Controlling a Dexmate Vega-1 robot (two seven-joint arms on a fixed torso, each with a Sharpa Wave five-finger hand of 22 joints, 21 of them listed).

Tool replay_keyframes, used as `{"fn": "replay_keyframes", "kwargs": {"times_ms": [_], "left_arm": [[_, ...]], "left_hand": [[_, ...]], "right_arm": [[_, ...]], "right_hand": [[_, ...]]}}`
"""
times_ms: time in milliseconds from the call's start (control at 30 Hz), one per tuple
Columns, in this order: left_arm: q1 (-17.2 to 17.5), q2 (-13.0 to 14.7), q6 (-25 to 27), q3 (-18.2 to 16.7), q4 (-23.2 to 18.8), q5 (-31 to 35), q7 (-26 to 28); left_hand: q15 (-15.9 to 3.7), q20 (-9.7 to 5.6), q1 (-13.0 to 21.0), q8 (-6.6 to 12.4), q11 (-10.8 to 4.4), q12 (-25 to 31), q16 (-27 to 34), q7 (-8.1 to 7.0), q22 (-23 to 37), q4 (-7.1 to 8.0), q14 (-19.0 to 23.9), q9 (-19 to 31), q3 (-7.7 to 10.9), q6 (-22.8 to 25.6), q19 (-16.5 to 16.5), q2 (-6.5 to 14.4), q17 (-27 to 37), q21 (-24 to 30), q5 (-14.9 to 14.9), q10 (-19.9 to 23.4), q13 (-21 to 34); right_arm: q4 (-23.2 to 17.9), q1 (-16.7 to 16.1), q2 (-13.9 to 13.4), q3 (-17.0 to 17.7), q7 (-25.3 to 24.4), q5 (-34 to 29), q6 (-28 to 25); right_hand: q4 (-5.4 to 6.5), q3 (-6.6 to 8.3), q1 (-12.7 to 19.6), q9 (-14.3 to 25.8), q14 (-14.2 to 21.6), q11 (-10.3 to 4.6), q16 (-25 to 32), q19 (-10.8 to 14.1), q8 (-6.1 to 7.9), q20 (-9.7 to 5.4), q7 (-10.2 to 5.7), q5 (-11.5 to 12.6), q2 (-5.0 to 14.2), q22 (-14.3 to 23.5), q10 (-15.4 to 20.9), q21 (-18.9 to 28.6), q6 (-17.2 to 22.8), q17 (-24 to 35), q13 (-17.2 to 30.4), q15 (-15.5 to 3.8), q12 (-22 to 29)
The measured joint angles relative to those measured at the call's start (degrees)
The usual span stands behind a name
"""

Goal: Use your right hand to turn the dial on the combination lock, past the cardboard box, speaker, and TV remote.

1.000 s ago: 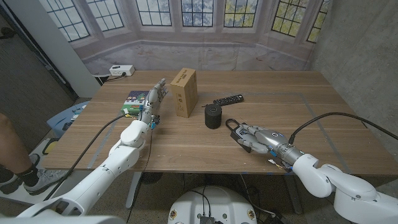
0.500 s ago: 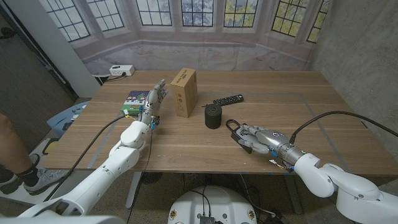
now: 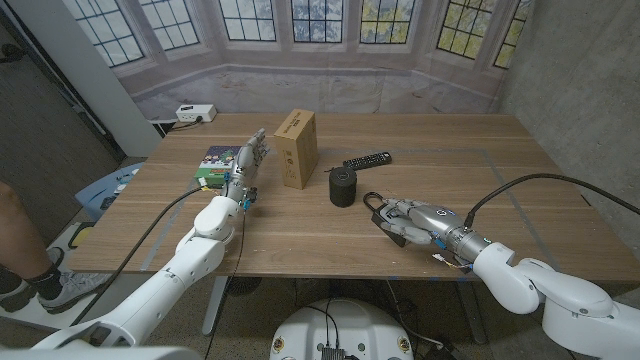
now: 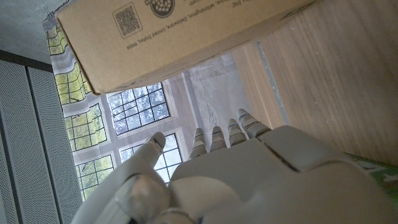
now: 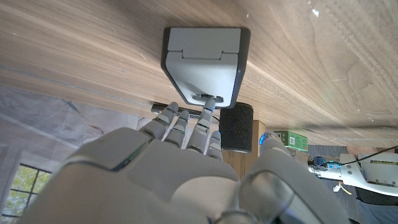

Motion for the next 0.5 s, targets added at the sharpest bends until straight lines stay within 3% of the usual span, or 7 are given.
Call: {"fn": "replay_keyframes", "kwargs": {"times_ms": [500], "left_arm": [[0.1, -0.1, -0.2, -0.1, 0.0, 0.0, 0.1]], "left_hand": [[0.0, 0.0, 0.0, 0.0, 0.0, 0.0, 0.0, 0.0, 0.0, 0.0, 0.0, 0.0, 0.0, 0.0, 0.0, 0.0, 0.0, 0.0, 0.0, 0.0, 0.0]], "right_arm": [[0.3, 0.8, 0.8, 0.5, -0.2, -1.2, 1.4]], "right_hand": [[-0.22, 0.23, 0.0, 0.0, 0.3, 0.22, 0.0, 0.2, 0.0, -0.21, 0.31, 0.0, 0.0, 0.0, 0.2, 0.0, 0.3, 0.0, 0.0, 0.21, -0.2]]}}
